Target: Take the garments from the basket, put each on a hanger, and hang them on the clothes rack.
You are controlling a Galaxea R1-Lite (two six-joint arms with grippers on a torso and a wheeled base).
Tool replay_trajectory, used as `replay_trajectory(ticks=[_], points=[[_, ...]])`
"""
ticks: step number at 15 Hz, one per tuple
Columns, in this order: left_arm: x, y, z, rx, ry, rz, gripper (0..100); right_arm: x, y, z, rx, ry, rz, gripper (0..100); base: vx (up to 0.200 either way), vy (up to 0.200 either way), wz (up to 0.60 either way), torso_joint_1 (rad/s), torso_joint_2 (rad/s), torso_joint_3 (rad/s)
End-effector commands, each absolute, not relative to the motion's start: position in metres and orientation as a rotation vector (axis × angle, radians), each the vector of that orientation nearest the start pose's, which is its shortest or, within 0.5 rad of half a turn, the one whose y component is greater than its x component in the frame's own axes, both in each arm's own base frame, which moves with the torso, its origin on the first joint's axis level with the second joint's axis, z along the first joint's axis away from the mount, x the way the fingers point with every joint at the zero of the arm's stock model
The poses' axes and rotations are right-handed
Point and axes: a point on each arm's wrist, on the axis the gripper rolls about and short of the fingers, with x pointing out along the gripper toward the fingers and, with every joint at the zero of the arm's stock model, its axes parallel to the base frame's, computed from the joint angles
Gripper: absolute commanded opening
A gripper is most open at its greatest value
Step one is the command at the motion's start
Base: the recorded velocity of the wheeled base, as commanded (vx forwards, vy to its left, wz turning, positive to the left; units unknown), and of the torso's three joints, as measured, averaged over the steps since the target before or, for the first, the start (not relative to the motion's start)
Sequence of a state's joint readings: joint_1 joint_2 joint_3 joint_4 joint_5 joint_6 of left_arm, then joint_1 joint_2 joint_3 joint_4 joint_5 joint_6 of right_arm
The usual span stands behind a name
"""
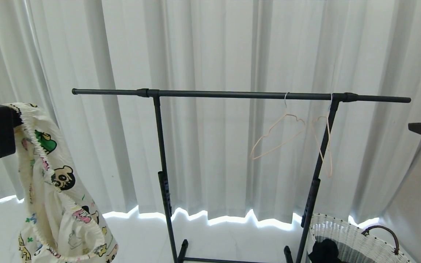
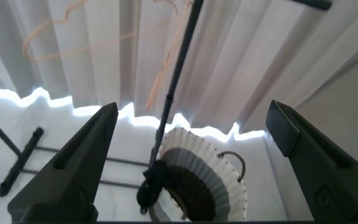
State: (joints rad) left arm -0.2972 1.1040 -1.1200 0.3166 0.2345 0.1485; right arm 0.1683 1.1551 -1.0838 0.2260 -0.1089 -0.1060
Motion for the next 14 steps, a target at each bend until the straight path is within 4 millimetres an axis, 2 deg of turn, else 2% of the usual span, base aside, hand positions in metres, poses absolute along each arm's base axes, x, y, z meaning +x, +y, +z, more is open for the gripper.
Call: replay_trajectory(ticks=[1,9,14], points=[[0.13,-0.035,0.317,0.227,0.279,-0.084,0,0.157,0.024,0.3,-0.144,0.287,0.075,100,0.2,0.0,0.0,0.007,0.0,-0.007],[0.131,-0.035,0.324,0.221,0.257,-0.082,0,0.176,0.027,0.288,-0.118,0.344,0.071,100,0.2,0.0,0.0,-0.001,0.0,0.002],[0.132,-0.035,0.323,0.223,0.264,-0.083,0,0.193,0.03,0.268,-0.034,0.441,0.046,100,0.2,0.0,0.0,0.0,0.01,0.003]])
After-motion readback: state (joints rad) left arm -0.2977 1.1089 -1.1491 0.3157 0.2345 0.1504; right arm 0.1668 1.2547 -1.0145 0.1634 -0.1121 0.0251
